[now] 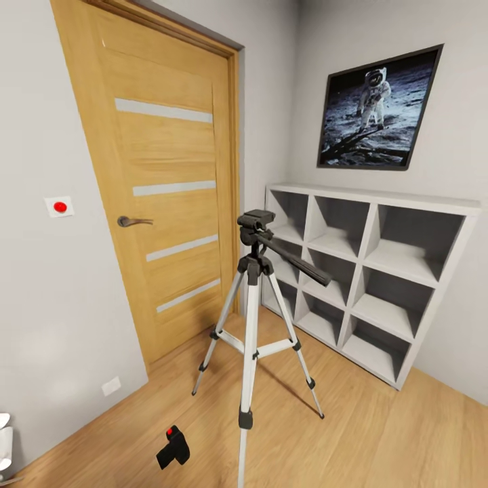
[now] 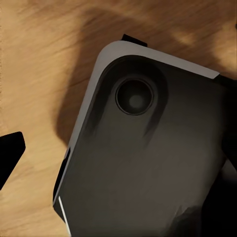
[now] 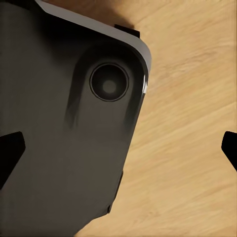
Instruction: Attach the digital camera to the camera tripod in the bedroom.
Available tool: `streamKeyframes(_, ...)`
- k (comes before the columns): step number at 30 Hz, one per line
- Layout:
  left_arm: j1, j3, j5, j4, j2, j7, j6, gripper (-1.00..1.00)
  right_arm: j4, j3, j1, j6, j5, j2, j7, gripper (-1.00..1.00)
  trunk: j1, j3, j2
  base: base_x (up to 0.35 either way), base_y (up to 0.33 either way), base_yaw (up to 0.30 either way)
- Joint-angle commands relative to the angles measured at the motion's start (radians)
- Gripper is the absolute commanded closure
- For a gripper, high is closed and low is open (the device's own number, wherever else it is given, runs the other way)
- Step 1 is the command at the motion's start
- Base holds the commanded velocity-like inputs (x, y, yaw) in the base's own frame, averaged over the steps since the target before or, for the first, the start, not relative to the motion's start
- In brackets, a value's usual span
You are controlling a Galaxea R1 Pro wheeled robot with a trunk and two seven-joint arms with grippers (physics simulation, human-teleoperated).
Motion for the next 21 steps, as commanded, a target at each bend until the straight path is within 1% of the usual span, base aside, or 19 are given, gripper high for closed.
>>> streamKeyframes(1, 0.0, 0.003, 0.002, -0.001, 0.0, 0.0, -0.001, -1.0, 0.001, 0.003, -0.001, -0.003, 0.003, -0.001, -0.001, -1.0, -0.004, 0.002, 0.007, 0.0, 0.0, 0.0)
streamKeyframes(9, 0.0, 0.003, 0.002, -0.001, 0.0, 0.0, -0.001, -1.0, 0.001, 0.004, -0.001, -0.003, 0.003, -0.002, 0.0, -1.0, -0.035, 0.027, 0.063, 0.0, 0.0, 0.0)
streamKeyframes(21, 0.0, 0.004, 0.001, -0.001, 0.0, 0.0, -0.001, -1.0, 0.001, 0.009, -0.001, 0.007, 0.006, 0.004, -0.001, -1.0, -0.035, 0.027, 0.063, 0.0, 0.0, 0.0)
